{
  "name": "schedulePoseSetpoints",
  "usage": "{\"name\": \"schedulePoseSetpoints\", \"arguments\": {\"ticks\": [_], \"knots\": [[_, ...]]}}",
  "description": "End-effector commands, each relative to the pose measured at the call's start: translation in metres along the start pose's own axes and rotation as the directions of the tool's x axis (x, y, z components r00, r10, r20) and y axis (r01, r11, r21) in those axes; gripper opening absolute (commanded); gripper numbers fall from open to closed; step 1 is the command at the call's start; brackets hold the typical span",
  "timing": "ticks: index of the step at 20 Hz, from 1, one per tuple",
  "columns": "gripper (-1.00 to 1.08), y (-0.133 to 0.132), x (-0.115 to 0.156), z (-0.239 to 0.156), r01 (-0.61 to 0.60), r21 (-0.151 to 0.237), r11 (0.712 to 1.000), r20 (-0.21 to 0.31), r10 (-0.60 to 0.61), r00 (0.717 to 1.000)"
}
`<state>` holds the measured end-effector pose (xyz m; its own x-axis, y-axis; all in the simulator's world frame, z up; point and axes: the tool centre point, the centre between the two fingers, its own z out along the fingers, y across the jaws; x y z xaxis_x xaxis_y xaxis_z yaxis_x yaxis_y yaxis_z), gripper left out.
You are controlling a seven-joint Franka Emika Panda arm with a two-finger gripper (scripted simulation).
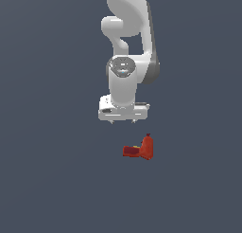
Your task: Pick up the object and move it to a goal position.
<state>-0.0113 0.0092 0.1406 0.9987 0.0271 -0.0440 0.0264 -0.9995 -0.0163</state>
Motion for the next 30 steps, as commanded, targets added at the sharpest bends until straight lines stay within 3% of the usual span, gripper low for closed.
{"name": "schedulePoseSetpoints", "arguments": {"ticks": [1,7,16,24,30], "knots": [[1.08,0.0,0.0,0.0,0.0,0.0,1.0,0.0,0.0,1.0],[1.08,-0.016,-0.002,0.004,0.026,0.007,1.0,0.015,-0.026,1.0],[1.08,-0.017,0.001,0.006,-0.011,0.012,1.0,0.012,0.01,1.0],[1.08,-0.021,0.011,0.012,-0.14,0.028,0.99,0.002,0.14,0.99],[1.08,-0.026,0.023,0.021,-0.295,0.049,0.954,-0.004,0.295,0.955]]}}
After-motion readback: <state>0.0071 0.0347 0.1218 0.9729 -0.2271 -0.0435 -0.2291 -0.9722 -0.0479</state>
